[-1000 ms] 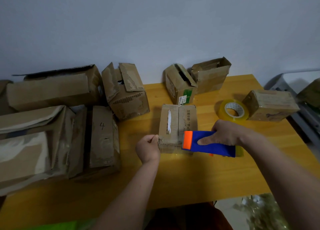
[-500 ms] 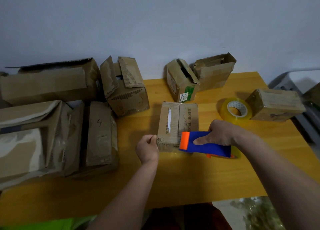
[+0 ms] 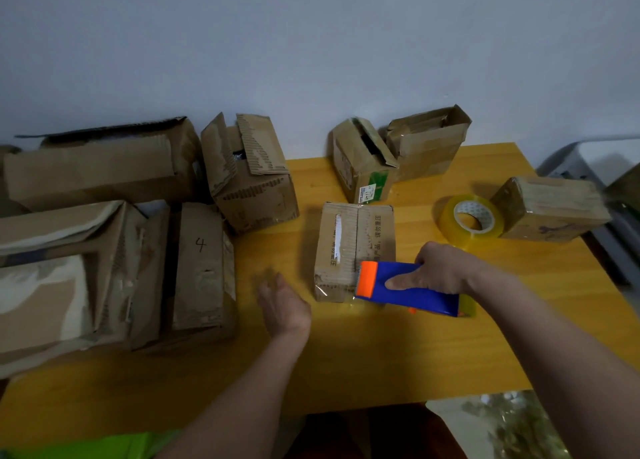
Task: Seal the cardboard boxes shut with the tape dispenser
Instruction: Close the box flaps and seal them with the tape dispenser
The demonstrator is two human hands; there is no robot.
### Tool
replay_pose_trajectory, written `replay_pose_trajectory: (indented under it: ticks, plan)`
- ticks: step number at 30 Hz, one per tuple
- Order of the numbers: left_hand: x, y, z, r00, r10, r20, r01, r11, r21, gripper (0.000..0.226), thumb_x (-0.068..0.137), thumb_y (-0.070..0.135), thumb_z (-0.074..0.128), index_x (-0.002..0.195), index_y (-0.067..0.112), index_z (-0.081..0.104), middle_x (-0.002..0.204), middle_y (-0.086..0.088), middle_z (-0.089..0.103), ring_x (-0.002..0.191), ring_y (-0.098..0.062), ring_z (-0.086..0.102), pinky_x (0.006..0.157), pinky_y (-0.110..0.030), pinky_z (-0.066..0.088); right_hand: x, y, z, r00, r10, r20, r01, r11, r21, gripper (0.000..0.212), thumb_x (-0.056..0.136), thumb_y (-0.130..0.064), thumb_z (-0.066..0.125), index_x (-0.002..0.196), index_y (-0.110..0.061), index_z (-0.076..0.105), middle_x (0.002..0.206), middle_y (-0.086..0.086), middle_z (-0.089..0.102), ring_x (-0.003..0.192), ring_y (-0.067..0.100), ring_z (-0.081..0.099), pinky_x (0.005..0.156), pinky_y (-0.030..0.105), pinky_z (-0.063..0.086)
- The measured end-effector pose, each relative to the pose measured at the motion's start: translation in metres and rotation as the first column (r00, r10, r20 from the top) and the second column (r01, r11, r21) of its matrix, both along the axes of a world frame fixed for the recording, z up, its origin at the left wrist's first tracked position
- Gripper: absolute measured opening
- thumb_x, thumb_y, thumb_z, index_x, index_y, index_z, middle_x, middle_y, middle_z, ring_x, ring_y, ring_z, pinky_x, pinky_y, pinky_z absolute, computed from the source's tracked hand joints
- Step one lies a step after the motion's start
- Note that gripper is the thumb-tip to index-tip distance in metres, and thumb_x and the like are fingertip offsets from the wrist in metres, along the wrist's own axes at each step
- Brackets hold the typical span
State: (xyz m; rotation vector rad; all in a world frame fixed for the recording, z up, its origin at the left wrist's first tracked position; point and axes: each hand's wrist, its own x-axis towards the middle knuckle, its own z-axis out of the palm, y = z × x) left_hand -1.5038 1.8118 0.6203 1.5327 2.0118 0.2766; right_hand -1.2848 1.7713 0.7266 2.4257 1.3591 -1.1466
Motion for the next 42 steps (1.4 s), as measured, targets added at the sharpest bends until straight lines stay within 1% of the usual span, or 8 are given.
replay_pose_trajectory:
  ticks: [2, 3, 6, 14, 24, 31, 35, 42]
  plan:
    - [-0.001, -0.013, 0.0, 0.967, -0.251, -0.052, 0.256, 0.945, 0.203, 0.087, 0.084, -0.01, 0.054, 0.153, 0.025, 0.012, 0.16, 0.001, 0.011, 0.146, -0.019, 0.012, 0.116, -0.027, 0.013, 0.001, 0.001, 0.001, 1.0, 0.001, -0.004, -0.001, 1.0, -0.004, 0.065, 0.064, -0.072, 0.069, 0.098, -0.021, 0.049, 0.085, -0.004, 0.057, 0.079, 0.013, 0.056, 0.065, 0.027, 0.046]
    - [-0.001, -0.019, 0.0, 0.894, -0.433, -0.118, 0.448, 0.856, 0.258, 0.094, 0.082, -0.016, 0.046, 0.153, 0.027, 0.001, 0.161, 0.005, -0.001, 0.148, -0.014, -0.004, 0.116, -0.026, -0.002, 0.001, 0.001, 0.002, 1.0, 0.002, -0.01, -0.002, 1.0, -0.004, 0.065, 0.064, -0.072, 0.069, 0.099, -0.02, 0.05, 0.085, -0.004, 0.057, 0.078, 0.014, 0.057, 0.063, 0.026, 0.045]
    - [0.001, -0.025, -0.002, 0.63, -0.715, -0.302, 0.773, 0.613, 0.161, 0.102, 0.076, -0.017, 0.036, 0.144, 0.024, -0.028, 0.154, 0.004, -0.032, 0.138, -0.009, -0.036, 0.114, -0.031, -0.02, 0.004, 0.0, 0.003, 0.999, 0.001, -0.042, -0.001, 1.0, -0.005, 0.064, 0.066, -0.07, 0.069, 0.099, -0.018, 0.052, 0.086, -0.002, 0.06, 0.079, 0.015, 0.058, 0.061, 0.025, 0.044]
    - [-0.003, -0.024, 0.007, 0.515, -0.752, -0.412, 0.83, 0.558, 0.018, 0.109, 0.079, -0.003, 0.051, 0.141, 0.016, -0.036, 0.149, -0.004, -0.043, 0.135, -0.017, -0.041, 0.112, -0.036, -0.023, 0.02, -0.012, -0.001, 0.986, -0.007, -0.164, -0.001, 0.999, -0.049, 0.058, 0.067, -0.068, 0.069, 0.09, -0.016, 0.059, 0.091, 0.005, 0.067, 0.083, 0.02, 0.063, 0.071, 0.029, 0.047]
    - [0.0, -0.024, 0.014, 0.504, -0.757, -0.417, 0.823, 0.567, -0.034, 0.117, 0.078, 0.009, 0.064, 0.143, 0.015, -0.034, 0.148, -0.004, -0.043, 0.134, -0.018, -0.042, 0.11, -0.035, -0.025, 0.062, -0.042, -0.004, 0.985, -0.078, -0.152, 0.067, 0.995, -0.073, 0.057, 0.064, -0.066, 0.073, 0.081, -0.013, 0.062, 0.086, 0.006, 0.068, 0.08, 0.024, 0.064, 0.072, 0.035, 0.048]
    - [0.029, -0.032, 0.022, 0.524, -0.715, -0.462, 0.802, 0.597, -0.015, 0.113, 0.074, -0.001, 0.053, 0.138, 0.011, -0.039, 0.145, -0.013, -0.045, 0.131, -0.026, -0.045, 0.104, -0.04, -0.03, 0.059, -0.038, -0.016, 0.987, -0.118, -0.112, 0.111, 0.992, -0.063, 0.061, 0.061, -0.07, 0.073, 0.087, -0.018, 0.054, 0.089, 0.0, 0.059, 0.085, 0.021, 0.059, 0.07, 0.032, 0.045]
    - [0.049, -0.04, 0.017, 0.304, -0.825, -0.476, 0.925, 0.376, -0.061, 0.116, 0.072, 0.004, 0.052, 0.135, 0.016, -0.043, 0.142, -0.007, -0.051, 0.125, -0.02, -0.052, 0.101, -0.037, -0.034, 0.061, -0.04, -0.019, 0.984, -0.116, -0.133, 0.109, 0.992, -0.057, 0.058, 0.062, -0.07, 0.072, 0.082, -0.019, 0.055, 0.086, 0.0, 0.06, 0.083, 0.021, 0.059, 0.068, 0.031, 0.043]
    - [0.048, -0.037, 0.017, 0.193, -0.824, -0.533, 0.924, 0.336, -0.185, 0.126, 0.075, 0.032, 0.066, 0.135, 0.014, -0.044, 0.143, -0.011, -0.05, 0.129, -0.027, -0.049, 0.105, -0.04, -0.031, 0.079, -0.058, -0.009, 0.971, -0.089, -0.222, 0.068, 0.993, -0.1, 0.051, 0.064, -0.062, 0.076, 0.078, -0.016, 0.062, 0.08, 0.003, 0.066, 0.077, 0.021, 0.062, 0.071, 0.032, 0.046]
